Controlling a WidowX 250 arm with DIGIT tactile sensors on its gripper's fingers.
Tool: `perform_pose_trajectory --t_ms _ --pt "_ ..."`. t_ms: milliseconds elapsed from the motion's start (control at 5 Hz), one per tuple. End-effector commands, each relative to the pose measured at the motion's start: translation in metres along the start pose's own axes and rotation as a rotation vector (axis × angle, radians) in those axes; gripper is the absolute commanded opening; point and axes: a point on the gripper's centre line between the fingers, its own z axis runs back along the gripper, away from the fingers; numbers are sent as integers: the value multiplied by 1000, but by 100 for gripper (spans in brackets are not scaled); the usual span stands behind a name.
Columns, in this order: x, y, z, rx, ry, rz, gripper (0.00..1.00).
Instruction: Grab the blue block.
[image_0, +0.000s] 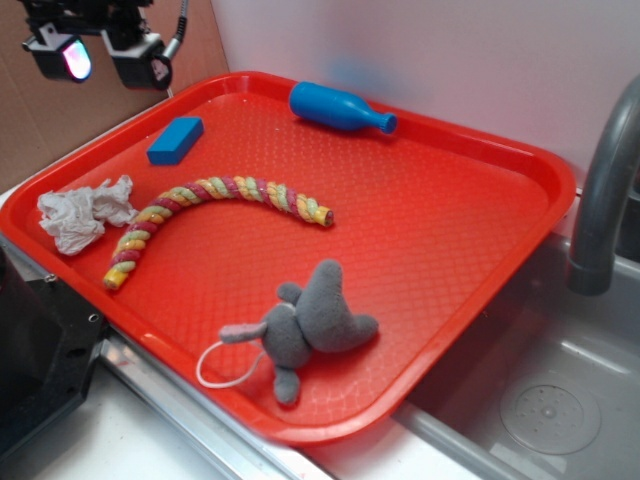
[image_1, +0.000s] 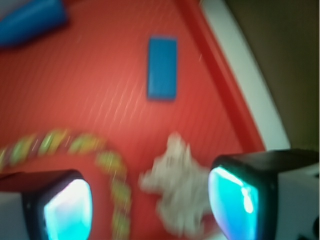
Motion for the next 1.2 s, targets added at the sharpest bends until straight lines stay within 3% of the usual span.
perform_pose_trajectory --t_ms 0,200,400,600,1000 --pt "38 17 -37 -18 -119 -9 100" --pt "49 -3 -45 -44 -136 -29 100" --pt "48 -8 -65 1 -93 -51 100" --pt "45 6 -90 33 -22 -45 100" --pt "41 20 -93 48 -15 -36 100"
